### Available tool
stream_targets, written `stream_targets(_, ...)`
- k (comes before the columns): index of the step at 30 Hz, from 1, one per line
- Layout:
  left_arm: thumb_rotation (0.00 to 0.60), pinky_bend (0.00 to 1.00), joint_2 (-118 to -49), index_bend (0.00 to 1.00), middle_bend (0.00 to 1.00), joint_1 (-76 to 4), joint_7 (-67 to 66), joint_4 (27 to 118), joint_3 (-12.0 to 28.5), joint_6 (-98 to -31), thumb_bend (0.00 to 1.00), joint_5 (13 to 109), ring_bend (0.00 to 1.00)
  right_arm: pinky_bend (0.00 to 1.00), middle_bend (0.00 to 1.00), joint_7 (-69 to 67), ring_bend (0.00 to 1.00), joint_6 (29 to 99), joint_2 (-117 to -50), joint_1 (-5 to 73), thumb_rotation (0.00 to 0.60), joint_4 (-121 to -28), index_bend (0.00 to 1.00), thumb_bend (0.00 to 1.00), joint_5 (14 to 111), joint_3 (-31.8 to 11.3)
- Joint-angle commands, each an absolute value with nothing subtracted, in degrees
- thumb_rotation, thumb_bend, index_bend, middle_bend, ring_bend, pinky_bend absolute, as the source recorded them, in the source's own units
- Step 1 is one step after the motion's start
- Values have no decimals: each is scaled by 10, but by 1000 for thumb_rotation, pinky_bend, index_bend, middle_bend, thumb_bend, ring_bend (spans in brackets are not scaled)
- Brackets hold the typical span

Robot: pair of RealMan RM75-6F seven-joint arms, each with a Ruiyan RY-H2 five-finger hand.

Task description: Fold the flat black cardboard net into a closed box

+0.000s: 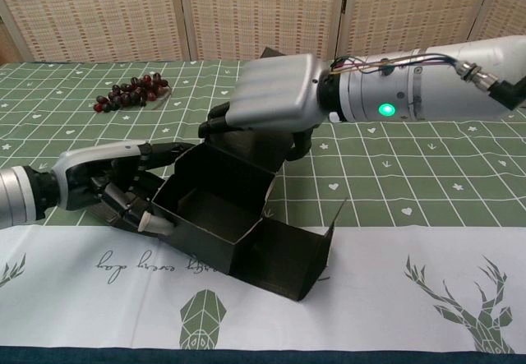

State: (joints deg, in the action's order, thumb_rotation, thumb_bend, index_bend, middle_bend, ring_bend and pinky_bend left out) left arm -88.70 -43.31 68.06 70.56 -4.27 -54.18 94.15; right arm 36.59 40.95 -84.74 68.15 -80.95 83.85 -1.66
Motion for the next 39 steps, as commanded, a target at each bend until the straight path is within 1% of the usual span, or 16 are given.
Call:
stream_targets(1,600,684,-888,121,46,-439,703,699,-53,-542,93,953,597,1000,344,369,828,410,-850,683,600,-807,236,399,843,-19)
stream_targets(3,600,684,-889,124,55,-442,720,695,-59,-544,93,959,587,1000,344,368,828,410,-852,684,600,-807,236,402,846,-23)
stream_targets(5,600,684,-891,128,62,-445,731,690,-63,-545,94,963,621,1000,344,367,828,411,-856,685,600,-806,236,404,850,-25)
stream_targets(6,600,684,-892,131,66,-446,735,688,-65,-547,94,964,669,1000,344,368,828,412,-857,685,600,-805,236,404,851,-26)
stream_targets(10,600,683,-897,166,99,-448,751,679,-69,-552,93,966,603,1000,344,369,828,413,-861,683,600,-798,236,406,855,-27)
stream_targets(15,600,684,-903,222,165,-449,767,670,-73,-555,93,966,582,1000,341,370,828,418,-864,681,600,-793,236,407,859,-32)
stream_targets(18,600,684,-906,227,174,-451,773,666,-76,-558,94,966,581,1000,318,373,827,419,-865,681,600,-793,233,407,860,-36)
stream_targets(20,600,684,-907,228,175,-451,774,665,-76,-559,93,965,579,1000,282,374,824,418,-865,681,600,-796,187,407,859,-37)
stream_targets(22,600,684,-907,229,175,-451,773,664,-76,-559,93,963,578,1000,233,376,816,417,-864,679,600,-801,89,406,855,-38)
stream_targets(23,600,684,-908,229,175,-451,771,663,-76,-559,93,962,578,1000,184,379,805,417,-862,677,600,-805,26,405,854,-38)
stream_targets(24,600,684,-908,230,175,-451,769,664,-76,-559,93,961,578,1000,145,382,795,417,-861,676,600,-807,2,402,851,-39)
stream_targets(26,600,684,-907,231,175,-451,767,665,-76,-558,93,958,578,1000,87,385,776,418,-858,673,600,-815,0,393,846,-40)
stream_targets(30,600,684,-905,230,175,-451,762,669,-76,-555,93,953,578,1000,7,389,746,419,-850,667,600,-834,0,355,833,-44)
stream_targets(32,600,684,-902,229,175,-453,761,673,-76,-552,93,952,578,1000,0,390,740,422,-845,663,600,-843,0,330,829,-46)
stream_targets(37,600,684,-893,219,175,-458,772,679,-80,-547,93,953,576,1000,0,376,735,430,-835,654,600,-863,0,176,822,-50)
stream_targets(39,600,684,-890,221,175,-458,772,681,-79,-549,94,953,577,1000,0,367,734,437,-832,650,600,-868,0,156,823,-52)
